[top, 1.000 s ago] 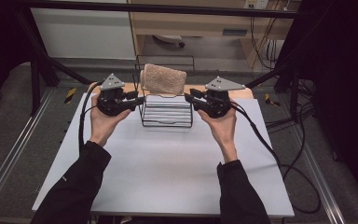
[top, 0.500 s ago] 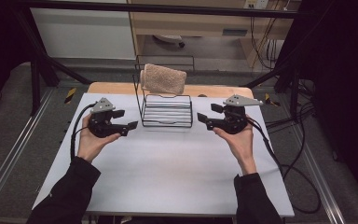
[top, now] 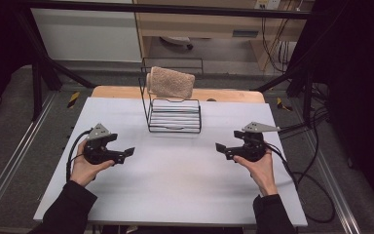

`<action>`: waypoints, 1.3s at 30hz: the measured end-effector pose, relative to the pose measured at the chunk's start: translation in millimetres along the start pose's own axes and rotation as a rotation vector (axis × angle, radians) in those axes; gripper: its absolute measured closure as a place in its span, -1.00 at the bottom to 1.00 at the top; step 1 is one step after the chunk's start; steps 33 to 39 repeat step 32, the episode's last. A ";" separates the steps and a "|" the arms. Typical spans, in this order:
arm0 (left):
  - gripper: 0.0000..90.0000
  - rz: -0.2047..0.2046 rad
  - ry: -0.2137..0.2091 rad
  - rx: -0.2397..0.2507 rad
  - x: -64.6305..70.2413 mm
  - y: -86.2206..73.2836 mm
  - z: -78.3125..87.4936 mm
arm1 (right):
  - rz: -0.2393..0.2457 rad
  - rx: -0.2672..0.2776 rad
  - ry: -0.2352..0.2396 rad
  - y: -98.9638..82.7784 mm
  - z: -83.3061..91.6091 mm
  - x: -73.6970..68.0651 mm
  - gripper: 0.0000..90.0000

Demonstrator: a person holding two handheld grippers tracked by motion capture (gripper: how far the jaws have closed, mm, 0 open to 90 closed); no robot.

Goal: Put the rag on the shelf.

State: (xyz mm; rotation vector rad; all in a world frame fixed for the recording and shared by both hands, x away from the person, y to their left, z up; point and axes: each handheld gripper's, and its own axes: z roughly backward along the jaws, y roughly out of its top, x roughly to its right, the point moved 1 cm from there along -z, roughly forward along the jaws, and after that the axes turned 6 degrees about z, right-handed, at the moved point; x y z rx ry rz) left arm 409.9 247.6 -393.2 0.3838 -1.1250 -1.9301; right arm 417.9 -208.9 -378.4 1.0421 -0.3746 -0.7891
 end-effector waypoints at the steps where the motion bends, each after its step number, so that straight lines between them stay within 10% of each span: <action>1: -0.77 0.000 0.002 -0.007 -0.7 -4.3 0.4 | -0.001 -0.004 -0.003 -5.9 -0.2 0.5 -0.93; 19: -0.83 0.020 0.001 -0.048 -14.6 -56.0 11.8 | -0.067 -0.062 0.024 -84.6 19.9 14.9 -0.99; 39: -0.83 -0.001 0.001 -0.054 -12.1 -68.3 12.0 | -0.050 -0.099 0.027 -102.0 27.0 14.9 -0.99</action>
